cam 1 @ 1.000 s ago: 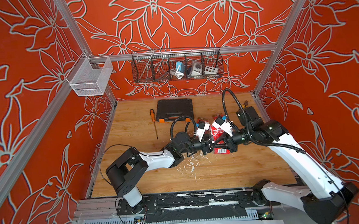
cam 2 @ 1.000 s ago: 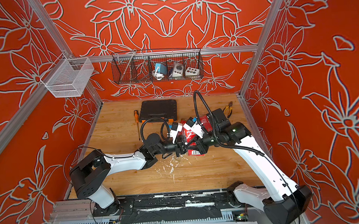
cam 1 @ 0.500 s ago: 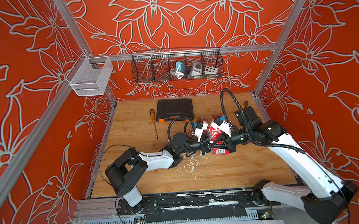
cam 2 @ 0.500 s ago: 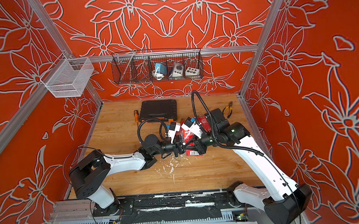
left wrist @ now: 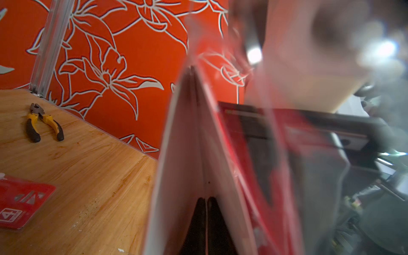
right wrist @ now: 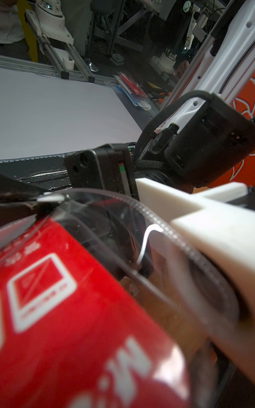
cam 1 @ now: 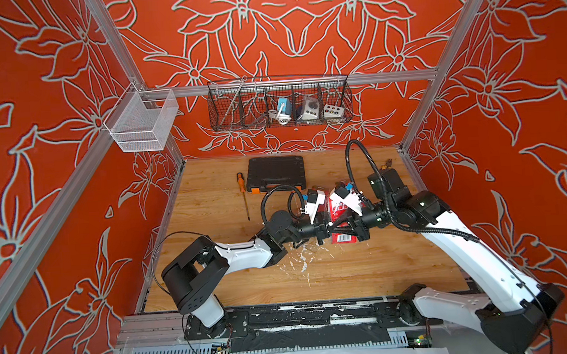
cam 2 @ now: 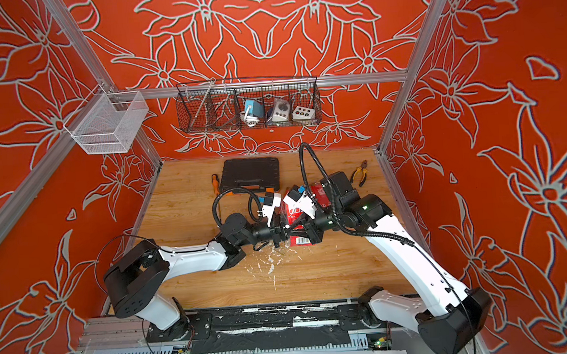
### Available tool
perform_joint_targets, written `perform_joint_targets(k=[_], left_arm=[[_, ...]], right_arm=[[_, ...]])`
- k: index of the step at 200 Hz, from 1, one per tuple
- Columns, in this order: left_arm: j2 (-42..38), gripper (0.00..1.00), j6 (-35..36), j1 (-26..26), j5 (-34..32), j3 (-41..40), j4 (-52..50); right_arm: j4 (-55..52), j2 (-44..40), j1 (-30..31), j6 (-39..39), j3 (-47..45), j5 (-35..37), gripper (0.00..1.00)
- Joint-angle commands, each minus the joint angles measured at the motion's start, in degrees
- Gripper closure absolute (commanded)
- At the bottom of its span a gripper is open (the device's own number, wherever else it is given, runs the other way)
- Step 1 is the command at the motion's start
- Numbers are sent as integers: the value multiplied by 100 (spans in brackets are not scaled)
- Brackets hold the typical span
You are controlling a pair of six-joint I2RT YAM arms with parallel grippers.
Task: Open the ruler set and take out the ruler
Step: Take out the ruler from the ruler set bag.
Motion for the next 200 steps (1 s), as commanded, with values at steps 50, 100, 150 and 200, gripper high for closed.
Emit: perform_joint_targets(k=[50,100,150,200], left_arm=[[-548,100,582,-95,-221,-275,12],[-826,100,837,-95,-453,-494,-144],[-1020,100,945,-96,-786,-679,-131],[-1167,100,944,-95,-1005,-791,-64]], right_arm=[[445,-286,-55,374,-204,1048,100],[699,-323,-91,574,-239,1273,100],[757,-386,-154,584,-301,1424,100],[803,-380,-232,571,-371,1349,100]])
